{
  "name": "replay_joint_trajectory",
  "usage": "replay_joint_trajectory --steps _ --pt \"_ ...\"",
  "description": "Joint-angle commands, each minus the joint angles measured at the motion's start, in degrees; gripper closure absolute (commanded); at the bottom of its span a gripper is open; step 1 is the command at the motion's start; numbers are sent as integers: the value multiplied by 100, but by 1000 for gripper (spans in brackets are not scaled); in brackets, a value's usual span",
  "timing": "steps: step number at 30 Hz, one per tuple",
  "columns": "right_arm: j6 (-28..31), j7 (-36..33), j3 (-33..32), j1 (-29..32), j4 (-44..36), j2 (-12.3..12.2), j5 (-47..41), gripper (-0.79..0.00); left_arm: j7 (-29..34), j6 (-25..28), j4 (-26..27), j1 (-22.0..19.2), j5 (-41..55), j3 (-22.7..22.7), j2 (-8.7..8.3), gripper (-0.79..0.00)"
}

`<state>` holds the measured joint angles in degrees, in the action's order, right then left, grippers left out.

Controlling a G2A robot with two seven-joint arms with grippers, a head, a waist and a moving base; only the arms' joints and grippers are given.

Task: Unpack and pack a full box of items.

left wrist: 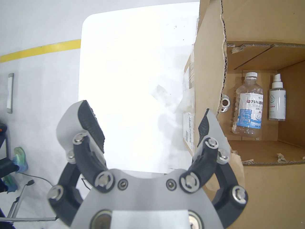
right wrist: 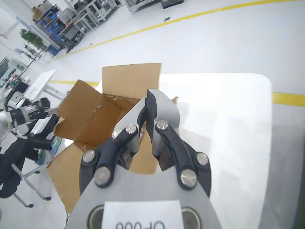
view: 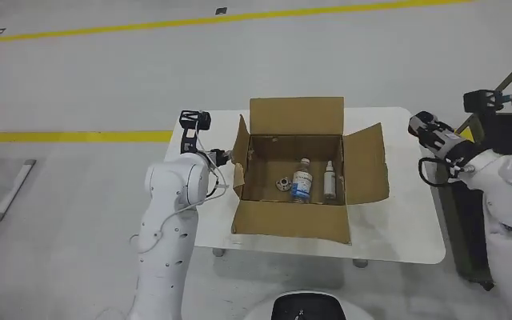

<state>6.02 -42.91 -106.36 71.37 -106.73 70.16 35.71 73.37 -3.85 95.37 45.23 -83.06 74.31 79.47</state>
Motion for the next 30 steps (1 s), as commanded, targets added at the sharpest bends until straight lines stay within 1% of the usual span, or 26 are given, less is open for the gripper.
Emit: replay_joint_trajectory --steps 1,2,4,11,12,14,17,23,26,27,28,29,30 --pt "127 54 -318 220 100 -29 -89 0 -1 -1 -1 0 0 1 0 -785" --pt "179 -3 -387 292 186 -39 -200 0 -1 -1 -1 0 0 1 0 -785" --pt "194 -177 -460 374 287 -68 -135 0 -1 -1 -1 0 0 1 0 -785" --pt "194 -177 -460 374 287 -68 -135 0 -1 -1 -1 0 0 1 0 -785" --pt "268 -143 -410 421 253 -67 -127 0 -1 -1 -1 0 0 1 0 -785" --pt "510 14 -252 633 174 -75 208 0 -1 -1 -1 0 0 1 0 -785" --pt "600 450 -61 804 260 -59 298 0 -1 -1 -1 0 0 1 0 -785" --pt "1138 1621 353 819 775 -37 656 0 -1 -1 -1 0 0 1 0 -785" --pt "1352 2142 619 759 1064 -35 1159 0 -279 -5 30 174 -54 44 -13 -785" --pt "1365 2324 705 723 1166 -23 1149 0 -306 -6 50 207 -117 55 -19 -785" --pt "1423 2449 795 691 1291 -15 1134 0 -328 -5 69 238 -195 61 -25 -739" --pt "1409 2537 869 642 1441 -10 1197 0 -341 -16 87 267 -259 75 -30 -536" --pt "1389 2628 954 579 1549 -4 1275 0 -344 -20 107 293 -309 83 -34 -453"
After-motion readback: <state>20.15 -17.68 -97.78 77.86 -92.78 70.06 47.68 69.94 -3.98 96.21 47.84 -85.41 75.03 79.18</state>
